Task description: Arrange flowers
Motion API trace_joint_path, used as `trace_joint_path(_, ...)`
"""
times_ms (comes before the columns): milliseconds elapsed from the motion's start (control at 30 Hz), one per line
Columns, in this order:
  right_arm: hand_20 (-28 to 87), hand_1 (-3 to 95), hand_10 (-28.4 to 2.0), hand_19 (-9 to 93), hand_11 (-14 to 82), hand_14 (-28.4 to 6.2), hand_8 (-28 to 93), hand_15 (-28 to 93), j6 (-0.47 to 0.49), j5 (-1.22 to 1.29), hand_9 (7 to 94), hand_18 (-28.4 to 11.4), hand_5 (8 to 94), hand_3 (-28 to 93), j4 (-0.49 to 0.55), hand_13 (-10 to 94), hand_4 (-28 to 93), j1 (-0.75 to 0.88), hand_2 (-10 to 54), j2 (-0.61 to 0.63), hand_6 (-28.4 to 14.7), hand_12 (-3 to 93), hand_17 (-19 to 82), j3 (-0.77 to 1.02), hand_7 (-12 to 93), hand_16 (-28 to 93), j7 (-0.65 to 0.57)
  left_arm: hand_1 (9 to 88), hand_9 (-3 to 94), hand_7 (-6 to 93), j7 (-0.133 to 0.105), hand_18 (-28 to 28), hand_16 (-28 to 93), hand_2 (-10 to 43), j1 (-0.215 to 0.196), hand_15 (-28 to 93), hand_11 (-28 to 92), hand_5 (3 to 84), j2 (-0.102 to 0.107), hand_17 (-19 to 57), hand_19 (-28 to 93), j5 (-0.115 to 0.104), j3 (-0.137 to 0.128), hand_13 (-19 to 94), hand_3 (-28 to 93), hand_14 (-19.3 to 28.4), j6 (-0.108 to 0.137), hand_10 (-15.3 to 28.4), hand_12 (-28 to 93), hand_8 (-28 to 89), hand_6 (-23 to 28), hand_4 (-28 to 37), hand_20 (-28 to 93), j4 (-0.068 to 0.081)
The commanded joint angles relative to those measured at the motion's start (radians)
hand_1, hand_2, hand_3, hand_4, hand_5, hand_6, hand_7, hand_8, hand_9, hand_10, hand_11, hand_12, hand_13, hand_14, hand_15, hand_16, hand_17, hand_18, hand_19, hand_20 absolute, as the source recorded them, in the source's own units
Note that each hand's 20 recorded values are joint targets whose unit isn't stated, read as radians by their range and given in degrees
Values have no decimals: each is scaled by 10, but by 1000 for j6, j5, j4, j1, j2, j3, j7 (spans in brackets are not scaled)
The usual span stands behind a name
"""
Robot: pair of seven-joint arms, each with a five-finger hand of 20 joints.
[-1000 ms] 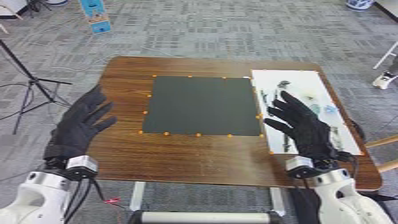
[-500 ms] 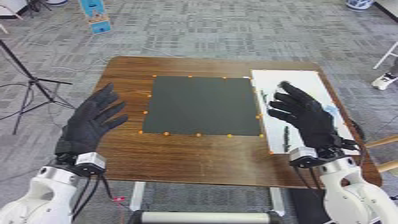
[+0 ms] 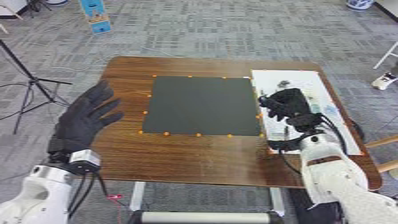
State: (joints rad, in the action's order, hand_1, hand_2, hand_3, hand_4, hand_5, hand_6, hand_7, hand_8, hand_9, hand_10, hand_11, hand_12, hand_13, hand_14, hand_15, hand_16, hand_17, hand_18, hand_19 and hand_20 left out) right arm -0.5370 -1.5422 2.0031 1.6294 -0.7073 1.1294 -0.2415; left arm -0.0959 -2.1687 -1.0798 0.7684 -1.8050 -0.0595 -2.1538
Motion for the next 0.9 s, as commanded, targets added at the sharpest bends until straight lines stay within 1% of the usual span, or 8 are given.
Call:
trace_joint_path(33,506,565,-108,932,447,-88,-140,765,211,-576,818,-187,761,-159,70,693,-49,-24,-68,116,22,276,384,0,380,323,-250,265,218,179,6,225,29,-95,-35,229,172,250,-2,-68,491,-1,-14,211,660,124,-3,95,167,-98,18,-283,127,-13)
trace_joint_path(133,479,506,-109,928,428,-93,-144,752,314,-579,816,-196,754,126,97,686,-163,9,-83,129,19,269,385,22,370,314,-299,264,221,180,2,224,28,-95,-72,231,174,251,-15,-69,486,-10,-30,212,662,125,23,97,167,-98,18,-283,127,-26)
trace_joint_path(233,448,399,-111,909,379,-97,-139,729,418,-576,788,-194,721,470,105,661,-278,32,-95,117,15,254,366,36,332,298,-353,263,223,180,7,224,27,-95,-73,235,175,254,-15,-69,485,-10,-36,213,664,126,17,98,166,-98,18,-283,130,-23)
trace_joint_path(367,436,399,-110,895,348,-94,-135,706,539,-544,772,-195,702,486,101,654,-283,36,-95,106,11,242,353,43,298,286,-393,263,224,180,11,223,24,-95,-37,234,175,254,-4,-67,485,-12,-21,214,664,125,13,98,165,-98,18,-283,133,-12)
trace_joint_path(433,430,335,-113,893,331,-99,-128,698,527,-504,765,-196,695,555,105,647,-283,40,-89,109,2,237,350,49,279,277,-391,263,224,179,10,223,24,-95,-21,235,176,253,3,-67,485,-14,-9,214,663,125,10,98,165,-98,17,-283,133,-8)
trace_joint_path(533,423,317,-114,894,324,-103,-122,694,537,-554,763,-197,694,576,105,650,-283,25,-84,123,-1,235,349,22,269,268,-401,258,224,179,19,223,24,-95,-33,237,176,253,-1,-68,487,-10,-16,215,663,126,-7,98,164,-98,17,-283,136,-14)
trace_joint_path(700,428,296,-116,918,423,-114,-114,733,622,-508,777,-207,724,616,121,664,-283,23,-91,136,3,303,361,43,332,292,-461,257,225,177,6,222,21,-95,-61,231,174,254,-1,-65,483,-8,-31,214,664,126,18,99,163,-98,18,-283,136,-30)
trace_joint_path(900,425,278,-116,930,440,-114,-110,743,597,-553,774,-209,729,648,145,669,-283,76,-95,182,1,325,366,84,343,310,-480,257,228,176,4,220,23,-95,-59,221,175,257,1,-74,463,-7,-39,211,666,126,17,101,163,-97,20,-283,124,-29)
